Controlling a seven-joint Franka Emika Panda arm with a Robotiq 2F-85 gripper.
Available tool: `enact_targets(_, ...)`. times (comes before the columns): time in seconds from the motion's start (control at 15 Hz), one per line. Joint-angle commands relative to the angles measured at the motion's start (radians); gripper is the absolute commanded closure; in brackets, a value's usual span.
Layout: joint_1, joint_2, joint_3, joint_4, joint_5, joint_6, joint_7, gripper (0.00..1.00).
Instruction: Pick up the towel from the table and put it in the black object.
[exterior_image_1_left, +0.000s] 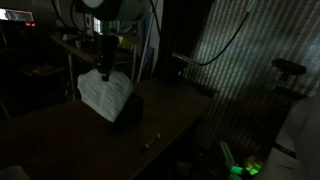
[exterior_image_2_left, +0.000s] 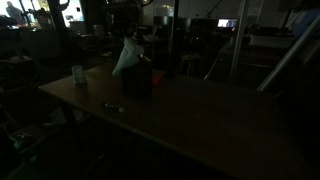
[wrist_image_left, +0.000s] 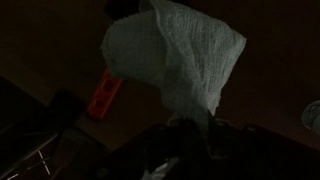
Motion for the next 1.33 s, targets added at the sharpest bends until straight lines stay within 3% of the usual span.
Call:
enact_targets(0.0, -0.026, -0.081, -0.045, -0.102, 0.035, 0.061, -0.013, 0.97)
enact_targets(0.4, -0.055, -0.044, -0.1, -0.131, 0.016, 0.14, -0.024, 0.97)
enact_targets(1.27, -0.05, 0.104, -0.105, -0.157, -0.123, 0.209, 0.084, 0.97)
